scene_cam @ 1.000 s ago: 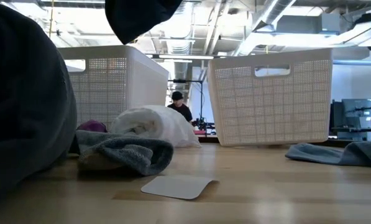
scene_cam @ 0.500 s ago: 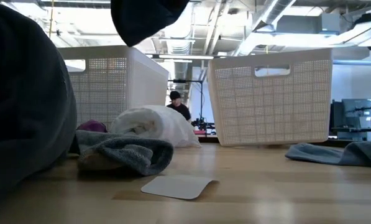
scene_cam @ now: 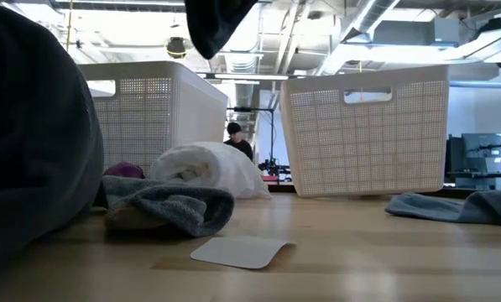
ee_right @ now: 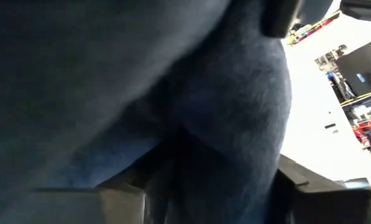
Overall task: Sort clothes
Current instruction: Put the rolled dark blue pants into the left white bin, then put the rolled white dress into the right white bin
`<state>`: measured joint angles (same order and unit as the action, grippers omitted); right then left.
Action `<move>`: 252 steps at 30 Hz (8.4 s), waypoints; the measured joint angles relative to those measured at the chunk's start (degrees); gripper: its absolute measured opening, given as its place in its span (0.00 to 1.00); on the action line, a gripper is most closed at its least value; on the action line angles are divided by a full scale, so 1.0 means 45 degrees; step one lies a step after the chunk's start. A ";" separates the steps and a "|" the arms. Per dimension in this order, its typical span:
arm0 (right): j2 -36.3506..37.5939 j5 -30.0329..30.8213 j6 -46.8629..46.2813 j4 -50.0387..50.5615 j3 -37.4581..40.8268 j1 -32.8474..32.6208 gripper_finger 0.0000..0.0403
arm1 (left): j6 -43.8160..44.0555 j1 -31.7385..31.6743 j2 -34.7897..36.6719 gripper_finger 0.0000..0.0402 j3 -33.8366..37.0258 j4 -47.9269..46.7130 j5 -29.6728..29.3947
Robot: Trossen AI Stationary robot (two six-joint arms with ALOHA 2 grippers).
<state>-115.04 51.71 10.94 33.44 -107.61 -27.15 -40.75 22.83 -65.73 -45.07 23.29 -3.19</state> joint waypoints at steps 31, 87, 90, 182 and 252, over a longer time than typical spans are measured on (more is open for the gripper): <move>0.0758 0.2267 -0.6271 0.6867 0.0024 -0.2270 0.51 | 0.0590 0.0302 0.0466 0.18 -0.0046 -0.2330 -0.2935; 0.0748 0.2194 -1.0332 0.9903 0.0024 -0.2931 0.51 | -0.3382 -0.3614 0.6795 0.18 -0.0046 -0.5750 -1.1039; 0.0743 0.2194 -1.0334 0.9803 0.0024 -0.2933 0.51 | -0.2799 -0.4707 0.6357 0.18 -0.0046 -0.6679 -1.0250; 0.0733 0.2161 -1.1342 0.9523 0.0024 -0.3465 0.51 | 0.3576 -1.4396 -0.3044 0.68 -0.6153 -1.5917 -0.0095; 0.0704 0.1885 -1.3629 0.9751 0.1772 -0.4108 0.51 | -0.4346 -0.2966 -0.7974 0.68 -0.6132 -1.5564 -0.4899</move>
<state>-111.87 60.19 -50.39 77.32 -99.64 -45.63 -60.31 9.48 -101.62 -72.66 -46.75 -25.23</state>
